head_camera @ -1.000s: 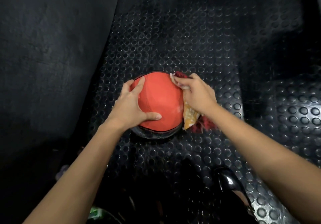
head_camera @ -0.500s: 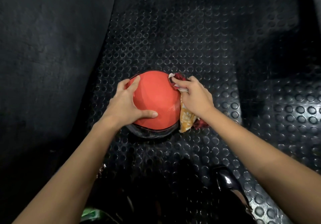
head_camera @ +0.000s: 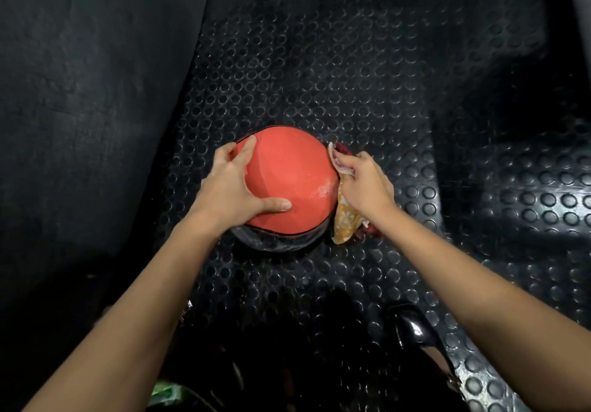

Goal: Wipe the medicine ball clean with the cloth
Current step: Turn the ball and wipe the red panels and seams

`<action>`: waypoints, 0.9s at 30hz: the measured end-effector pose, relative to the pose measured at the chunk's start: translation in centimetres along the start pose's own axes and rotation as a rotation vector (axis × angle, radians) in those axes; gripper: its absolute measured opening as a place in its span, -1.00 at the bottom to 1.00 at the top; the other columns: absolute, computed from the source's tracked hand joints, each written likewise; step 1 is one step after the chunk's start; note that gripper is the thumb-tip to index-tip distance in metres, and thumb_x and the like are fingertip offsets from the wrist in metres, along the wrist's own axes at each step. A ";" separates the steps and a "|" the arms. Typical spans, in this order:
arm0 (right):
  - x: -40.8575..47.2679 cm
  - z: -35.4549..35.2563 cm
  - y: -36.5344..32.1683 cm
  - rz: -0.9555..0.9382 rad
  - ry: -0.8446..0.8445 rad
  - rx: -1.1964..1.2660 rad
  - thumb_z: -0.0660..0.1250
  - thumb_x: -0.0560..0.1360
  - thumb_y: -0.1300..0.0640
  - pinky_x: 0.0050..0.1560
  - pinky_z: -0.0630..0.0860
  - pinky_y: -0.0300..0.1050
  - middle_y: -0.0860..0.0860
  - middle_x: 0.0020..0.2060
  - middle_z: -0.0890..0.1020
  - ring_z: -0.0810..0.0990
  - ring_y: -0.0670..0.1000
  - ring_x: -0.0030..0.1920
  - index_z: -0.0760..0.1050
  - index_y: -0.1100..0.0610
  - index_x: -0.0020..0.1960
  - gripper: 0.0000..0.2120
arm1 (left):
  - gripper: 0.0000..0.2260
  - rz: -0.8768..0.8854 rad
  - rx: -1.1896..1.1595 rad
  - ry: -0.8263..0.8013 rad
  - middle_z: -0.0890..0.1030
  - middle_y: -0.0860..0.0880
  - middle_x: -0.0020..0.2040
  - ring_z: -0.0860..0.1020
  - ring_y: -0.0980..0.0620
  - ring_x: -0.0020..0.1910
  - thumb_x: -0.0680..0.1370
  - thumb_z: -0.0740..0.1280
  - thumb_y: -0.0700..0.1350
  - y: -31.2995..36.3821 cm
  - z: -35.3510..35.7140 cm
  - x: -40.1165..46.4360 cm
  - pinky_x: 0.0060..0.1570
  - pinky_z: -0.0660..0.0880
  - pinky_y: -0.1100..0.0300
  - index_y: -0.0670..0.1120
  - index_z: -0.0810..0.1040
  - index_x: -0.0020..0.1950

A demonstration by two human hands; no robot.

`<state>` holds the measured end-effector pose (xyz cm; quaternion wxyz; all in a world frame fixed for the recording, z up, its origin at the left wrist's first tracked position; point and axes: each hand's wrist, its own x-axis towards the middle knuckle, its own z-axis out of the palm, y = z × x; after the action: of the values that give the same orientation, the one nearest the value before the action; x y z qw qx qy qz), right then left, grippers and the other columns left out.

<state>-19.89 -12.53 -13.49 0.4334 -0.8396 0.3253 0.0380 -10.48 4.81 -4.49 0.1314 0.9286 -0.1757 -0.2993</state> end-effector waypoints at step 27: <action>-0.5 0.7 -3.7 -0.143 0.108 -0.126 0.14 0.59 0.18 0.01 0.49 0.00 0.02 0.13 0.43 0.45 0.06 0.13 0.33 -0.17 0.39 -0.57 | -0.02 0.126 0.293 0.065 0.00 0.04 0.56 -0.05 -0.17 0.53 0.32 0.51 0.18 1.5 0.5 1.5 0.43 0.15 -0.18 0.12 -0.02 0.56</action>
<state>-18.01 -10.20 -11.13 0.3630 -0.8872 0.2842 -0.0177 -10.06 2.83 -5.14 0.0184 0.9341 -0.2709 -0.2316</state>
